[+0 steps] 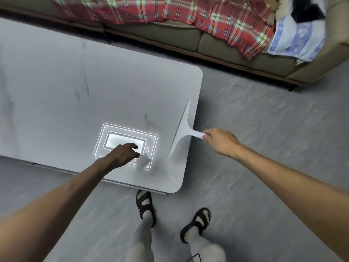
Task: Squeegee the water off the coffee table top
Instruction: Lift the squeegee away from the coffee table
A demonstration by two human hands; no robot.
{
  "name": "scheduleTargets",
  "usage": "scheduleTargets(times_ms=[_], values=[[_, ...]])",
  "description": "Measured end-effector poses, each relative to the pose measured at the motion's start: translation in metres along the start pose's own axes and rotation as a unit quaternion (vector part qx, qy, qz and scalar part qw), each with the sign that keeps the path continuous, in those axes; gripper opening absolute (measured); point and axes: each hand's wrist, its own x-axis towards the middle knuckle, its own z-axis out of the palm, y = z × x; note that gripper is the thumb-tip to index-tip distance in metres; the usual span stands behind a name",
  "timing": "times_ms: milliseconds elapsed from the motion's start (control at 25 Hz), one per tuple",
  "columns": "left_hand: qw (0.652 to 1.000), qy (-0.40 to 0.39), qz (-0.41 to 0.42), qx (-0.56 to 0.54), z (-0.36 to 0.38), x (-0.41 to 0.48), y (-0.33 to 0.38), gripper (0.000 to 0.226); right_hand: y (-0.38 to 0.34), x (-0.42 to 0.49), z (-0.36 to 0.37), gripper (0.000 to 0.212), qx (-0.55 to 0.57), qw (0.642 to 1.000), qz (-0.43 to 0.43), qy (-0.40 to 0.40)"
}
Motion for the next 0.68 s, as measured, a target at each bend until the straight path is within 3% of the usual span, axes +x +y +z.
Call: scheduleTargets(times_ms=[40,120,200,320,480,680], values=[[1.000,0.015,0.000,-0.010,-0.013,-0.016,0.010,0.040,-0.019,-0.012,-0.006,0.024,0.123,0.991,0.020,-0.045],[0.999,0.052,0.001,-0.014,-0.038,-0.053,0.026,0.037,-0.053,-0.038,-0.023,0.019,0.338,0.929,0.061,-0.138],[0.996,0.087,-0.006,-0.029,-0.053,-0.097,0.035,0.032,-0.084,-0.065,-0.044,0.016,0.432,0.877,0.055,-0.203],[0.977,0.104,-0.012,-0.186,-0.051,-0.170,0.047,0.021,-0.123,-0.106,-0.068,0.014,0.409,0.881,-0.029,-0.235],[0.906,0.133,-0.011,-0.403,-0.014,-0.277,0.076,0.031,-0.156,-0.170,-0.076,0.007,0.345,0.896,-0.128,-0.248],[0.849,0.251,-0.050,-0.463,0.073,-0.406,0.101,0.031,-0.180,-0.282,-0.046,0.004,0.302,0.880,-0.200,-0.306]])
